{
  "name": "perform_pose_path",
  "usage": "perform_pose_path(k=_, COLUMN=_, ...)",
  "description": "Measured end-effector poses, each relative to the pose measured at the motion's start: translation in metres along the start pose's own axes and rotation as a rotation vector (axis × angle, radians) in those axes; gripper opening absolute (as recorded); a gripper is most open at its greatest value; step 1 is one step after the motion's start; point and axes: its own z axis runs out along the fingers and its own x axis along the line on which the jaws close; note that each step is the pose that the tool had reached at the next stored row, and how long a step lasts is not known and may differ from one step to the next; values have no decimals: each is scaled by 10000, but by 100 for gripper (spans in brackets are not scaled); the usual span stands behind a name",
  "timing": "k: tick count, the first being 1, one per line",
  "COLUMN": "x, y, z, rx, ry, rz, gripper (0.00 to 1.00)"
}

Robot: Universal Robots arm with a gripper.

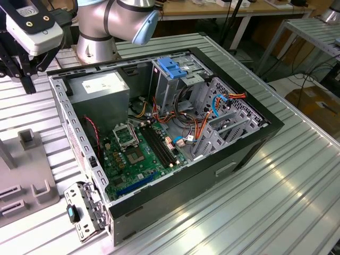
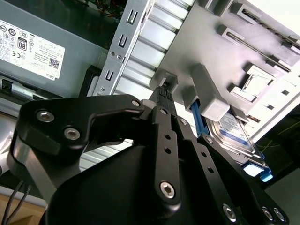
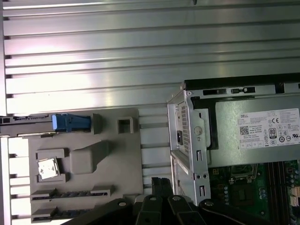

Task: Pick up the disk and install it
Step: 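Reach for the disk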

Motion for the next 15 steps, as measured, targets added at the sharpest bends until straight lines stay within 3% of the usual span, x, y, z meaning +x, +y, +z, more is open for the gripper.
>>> perform_pose_path(k=5, x=99, y=6, z=0, rx=0, ry=-1, rz=3, gripper=11)
perform_pose_path(k=15, x=110, y=5, z=-1, rx=0, ry=0, rz=2, gripper=11)
